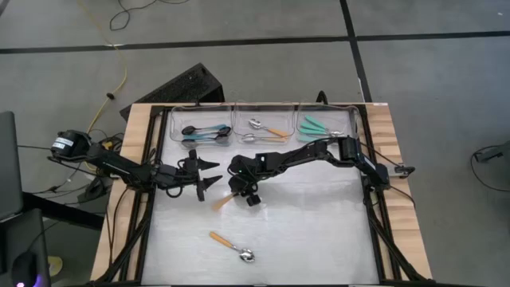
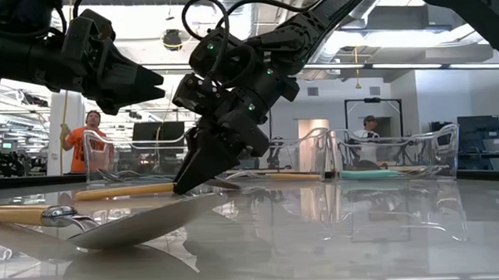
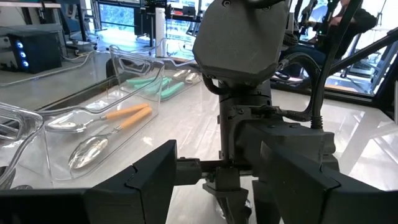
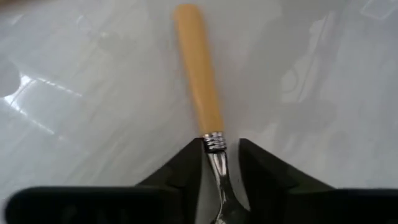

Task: Sort silverware by color (type)
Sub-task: Put the top yellow spoon into the top center transparent bin

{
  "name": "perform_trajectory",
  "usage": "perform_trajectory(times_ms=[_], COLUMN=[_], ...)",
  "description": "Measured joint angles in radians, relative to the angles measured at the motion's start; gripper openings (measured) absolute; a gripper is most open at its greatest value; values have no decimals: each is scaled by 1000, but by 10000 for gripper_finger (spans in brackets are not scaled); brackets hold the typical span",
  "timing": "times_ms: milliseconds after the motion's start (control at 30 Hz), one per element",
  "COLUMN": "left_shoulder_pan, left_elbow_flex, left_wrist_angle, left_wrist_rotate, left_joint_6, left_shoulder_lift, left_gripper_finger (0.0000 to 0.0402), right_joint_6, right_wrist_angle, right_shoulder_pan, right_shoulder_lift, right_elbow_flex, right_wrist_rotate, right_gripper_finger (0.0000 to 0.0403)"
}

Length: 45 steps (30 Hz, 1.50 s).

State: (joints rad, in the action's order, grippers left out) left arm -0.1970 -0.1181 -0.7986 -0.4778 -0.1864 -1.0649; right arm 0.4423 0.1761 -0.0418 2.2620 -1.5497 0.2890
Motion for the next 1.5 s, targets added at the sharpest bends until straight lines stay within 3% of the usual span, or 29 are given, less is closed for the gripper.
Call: perform_trajectory(times_ms=[167, 900, 1500], left_shoulder_pan=[0, 0, 0], left_elbow_flex=[0, 0, 0], left_wrist_angle=[0, 0, -2], left_wrist_rotate=[0, 0, -5], left_joint_6=[0, -1, 2], left_shoulder_lift=[0, 0, 0], left_gripper_finger=[218, 218, 218], right_joint_6=[-27, -113, -93], right_wrist_angle=[-8, -32, 105], right_shoulder_pan=[0, 13, -10], right_shoulder_lift=[0, -1, -136], right_elbow_flex=[0, 0, 3], right_wrist_rotate=[-3, -5, -7], right_gripper_finger=[57, 64, 64])
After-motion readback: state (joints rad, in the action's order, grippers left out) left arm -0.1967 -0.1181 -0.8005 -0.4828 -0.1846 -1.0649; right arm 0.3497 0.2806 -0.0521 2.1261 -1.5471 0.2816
